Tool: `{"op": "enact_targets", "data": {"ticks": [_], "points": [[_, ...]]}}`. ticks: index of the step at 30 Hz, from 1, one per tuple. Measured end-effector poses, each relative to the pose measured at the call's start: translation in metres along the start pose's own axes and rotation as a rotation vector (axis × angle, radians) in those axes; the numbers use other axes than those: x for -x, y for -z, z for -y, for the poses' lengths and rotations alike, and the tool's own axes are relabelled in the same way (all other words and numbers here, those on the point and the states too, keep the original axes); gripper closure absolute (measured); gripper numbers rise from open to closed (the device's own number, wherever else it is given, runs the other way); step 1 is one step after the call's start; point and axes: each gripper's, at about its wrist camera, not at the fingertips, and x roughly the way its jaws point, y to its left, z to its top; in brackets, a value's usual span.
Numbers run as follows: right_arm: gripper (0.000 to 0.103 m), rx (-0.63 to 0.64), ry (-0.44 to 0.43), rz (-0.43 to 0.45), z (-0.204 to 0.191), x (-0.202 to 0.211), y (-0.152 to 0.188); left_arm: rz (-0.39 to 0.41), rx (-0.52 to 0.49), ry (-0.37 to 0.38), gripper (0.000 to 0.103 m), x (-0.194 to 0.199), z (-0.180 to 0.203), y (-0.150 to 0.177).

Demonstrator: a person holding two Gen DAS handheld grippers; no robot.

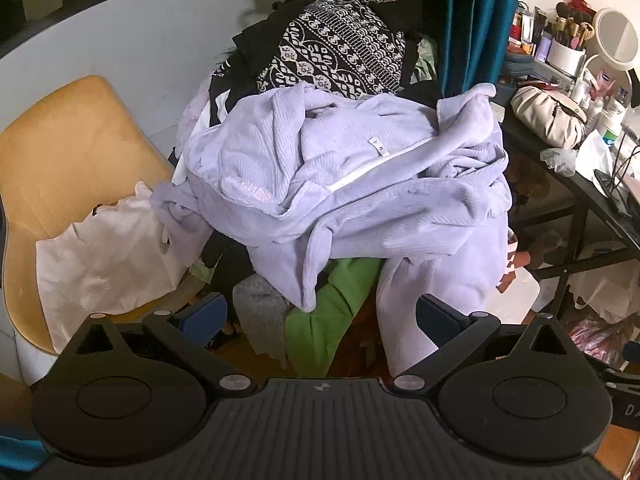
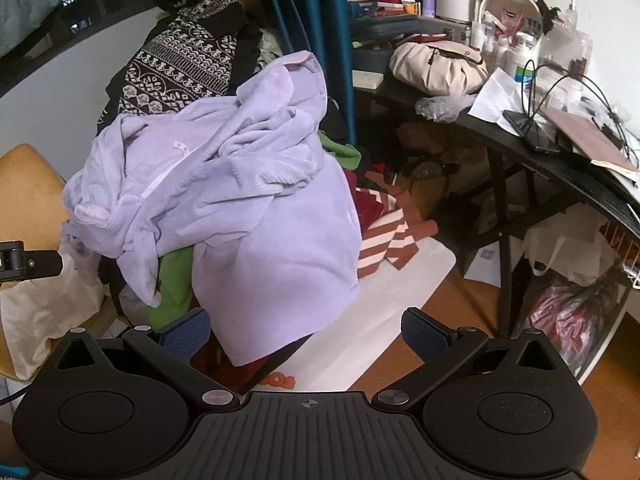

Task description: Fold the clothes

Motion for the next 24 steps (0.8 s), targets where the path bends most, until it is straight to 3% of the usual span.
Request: {"op": "enact_targets", "data": {"ticks": [12,24], "points": [[0.001,-0.022,0.007,0.002,0.006,-0.001,0.000,0.005,-0.042,0.009,0.001,-0.003,0.011,-0.002],[0.001,-0.024,-0.007,-0.035,-0.009,-0.017,-0.004,-0.004,-0.037,0.010,0.001,-0.010,-0.001,-0.003]]}}
